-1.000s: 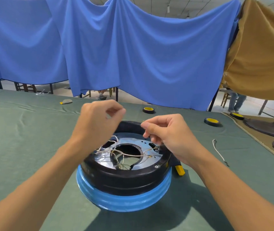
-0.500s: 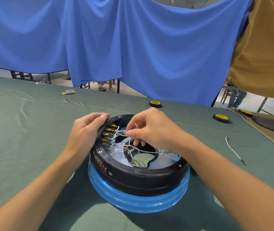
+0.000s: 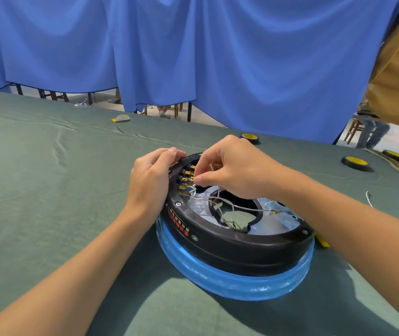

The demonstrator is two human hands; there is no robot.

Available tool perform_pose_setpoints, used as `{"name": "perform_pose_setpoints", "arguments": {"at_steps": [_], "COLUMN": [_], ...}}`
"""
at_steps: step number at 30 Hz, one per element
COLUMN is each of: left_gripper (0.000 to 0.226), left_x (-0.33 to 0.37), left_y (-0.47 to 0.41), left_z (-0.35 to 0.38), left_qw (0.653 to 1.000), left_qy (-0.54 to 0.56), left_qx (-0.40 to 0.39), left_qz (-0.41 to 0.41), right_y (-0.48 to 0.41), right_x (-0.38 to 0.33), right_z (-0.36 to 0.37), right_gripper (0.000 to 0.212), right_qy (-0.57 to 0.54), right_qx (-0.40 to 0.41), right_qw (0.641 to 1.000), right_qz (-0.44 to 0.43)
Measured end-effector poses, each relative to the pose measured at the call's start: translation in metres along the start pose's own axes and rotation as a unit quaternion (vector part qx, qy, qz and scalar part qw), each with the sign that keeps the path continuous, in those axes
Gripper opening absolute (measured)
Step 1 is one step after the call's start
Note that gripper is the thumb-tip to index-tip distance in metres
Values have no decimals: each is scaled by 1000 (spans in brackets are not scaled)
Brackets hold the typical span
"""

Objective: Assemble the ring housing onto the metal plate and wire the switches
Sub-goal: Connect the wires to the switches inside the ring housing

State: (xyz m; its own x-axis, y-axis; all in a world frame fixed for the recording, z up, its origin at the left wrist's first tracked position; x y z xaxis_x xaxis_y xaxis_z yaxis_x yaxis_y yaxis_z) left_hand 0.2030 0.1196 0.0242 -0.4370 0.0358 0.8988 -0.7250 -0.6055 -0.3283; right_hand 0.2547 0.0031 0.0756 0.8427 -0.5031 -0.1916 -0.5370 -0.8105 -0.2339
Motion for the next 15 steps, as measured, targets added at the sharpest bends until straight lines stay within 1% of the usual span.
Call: {"name": "perform_pose_setpoints", "arguments": {"at_steps": [5, 12, 15], "left_gripper": [32, 31, 38], "left_x": [-4, -6, -5], "left_y": [-2, 2, 6], "left_z": [-2, -6, -7], "left_qw": [1000, 999, 998], "left_qy": [4, 13, 28], "left_qx": [9, 34, 51], "left_qz": [-5, -10, -10], "right_y": [-2, -4, -4], "right_x": [-4, 1, 5], "right_z": [3, 10, 11], "right_gripper": [8, 12, 10], "right_qy": [42, -25, -42], "right_qx": [12, 3, 4], "right_qw": [999, 1000, 999], "right_qz": [-14, -5, 4]}}
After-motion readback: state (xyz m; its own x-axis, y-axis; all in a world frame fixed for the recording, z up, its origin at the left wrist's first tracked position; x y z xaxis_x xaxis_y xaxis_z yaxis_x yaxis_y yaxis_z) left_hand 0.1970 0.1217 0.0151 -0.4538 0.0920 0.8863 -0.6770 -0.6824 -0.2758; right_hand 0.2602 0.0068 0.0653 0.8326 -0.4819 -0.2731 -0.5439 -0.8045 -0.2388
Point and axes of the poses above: each hand's wrist, its own y-axis away from the middle knuckle, its own z-axis out of the palm, x = y × z, the point moved 10 cm from there along -y, towards the middle knuckle, and after that the axes turned 14 degrees about y, right-handed, at the moved point
